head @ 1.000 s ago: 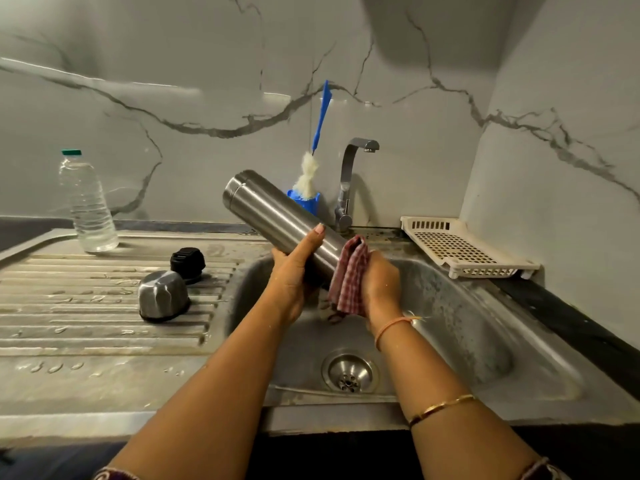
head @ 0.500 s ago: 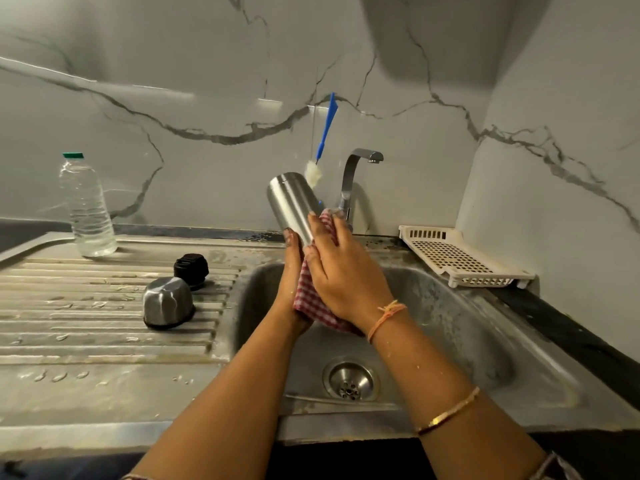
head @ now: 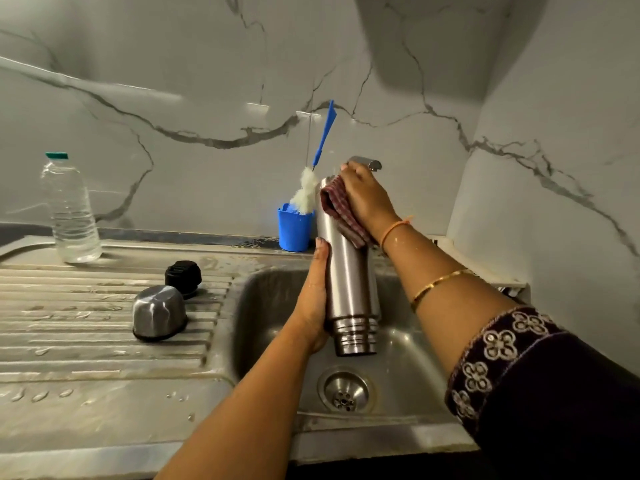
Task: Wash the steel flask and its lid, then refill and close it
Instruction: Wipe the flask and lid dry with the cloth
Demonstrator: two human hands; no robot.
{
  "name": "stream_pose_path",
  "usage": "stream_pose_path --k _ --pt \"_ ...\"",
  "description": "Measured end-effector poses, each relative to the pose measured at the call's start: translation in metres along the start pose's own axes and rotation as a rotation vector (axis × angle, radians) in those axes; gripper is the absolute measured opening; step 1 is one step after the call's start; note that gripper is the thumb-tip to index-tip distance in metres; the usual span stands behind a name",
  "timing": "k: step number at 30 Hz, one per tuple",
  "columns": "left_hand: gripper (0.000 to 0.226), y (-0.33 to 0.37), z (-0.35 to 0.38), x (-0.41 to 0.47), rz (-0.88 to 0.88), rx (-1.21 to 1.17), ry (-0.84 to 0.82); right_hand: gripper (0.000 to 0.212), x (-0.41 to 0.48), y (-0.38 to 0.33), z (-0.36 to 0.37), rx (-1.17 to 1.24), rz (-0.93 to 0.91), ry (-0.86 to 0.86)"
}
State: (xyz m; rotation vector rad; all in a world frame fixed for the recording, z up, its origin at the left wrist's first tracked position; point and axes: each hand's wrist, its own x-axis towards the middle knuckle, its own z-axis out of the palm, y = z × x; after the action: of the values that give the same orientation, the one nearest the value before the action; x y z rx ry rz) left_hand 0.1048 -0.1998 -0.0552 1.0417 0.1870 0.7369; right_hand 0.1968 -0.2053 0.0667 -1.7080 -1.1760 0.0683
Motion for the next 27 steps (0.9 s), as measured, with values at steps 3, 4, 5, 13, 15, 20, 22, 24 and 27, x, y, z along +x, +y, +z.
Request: stream_pose_path --k 3,4,5,13,15,20,22,24,27 --pt "0.055 0.002 -0.001 -0.001 0.005 -0.025 0.029 0.035 -0.027 0.013 0.010 0.112 0.030 -0.076" --pt "0.056 0.003 -0.002 -0.002 0.015 -0.044 0.048 0.032 -0.037 0.020 0.015 0.151 0.044 -0.124" --pt "0.056 0.005 -0.002 -0.002 0.027 -0.066 0.068 0.031 -0.047 0.027 0.019 0.175 0.053 -0.161" --pt "0.055 0.002 0.002 -0.009 -0.043 0.035 0.073 0.063 -0.112 0.060 0.020 -0.312 -0.186 -0.035" --pt "0.057 0.003 0.004 -0.007 -0.047 0.048 0.047 0.065 -0.113 0.060 0.018 -0.409 -0.276 0.004" --pt "0.053 0.002 0.006 -0.006 0.009 0.109 -0.006 0.059 -0.085 0.040 0.008 -0.503 -0.326 0.101" --pt "0.060 -0.001 0.007 -0.007 0.000 0.155 -0.013 0.053 -0.063 0.031 0.001 -0.485 -0.301 0.171" --pt "0.062 -0.001 0.009 -0.006 -0.037 0.157 -0.048 0.044 -0.040 0.023 -0.009 -0.424 -0.282 0.205" --pt "0.068 -0.001 0.012 -0.007 -0.065 0.056 -0.086 0.043 -0.017 0.013 -0.021 -0.099 -0.112 0.135"
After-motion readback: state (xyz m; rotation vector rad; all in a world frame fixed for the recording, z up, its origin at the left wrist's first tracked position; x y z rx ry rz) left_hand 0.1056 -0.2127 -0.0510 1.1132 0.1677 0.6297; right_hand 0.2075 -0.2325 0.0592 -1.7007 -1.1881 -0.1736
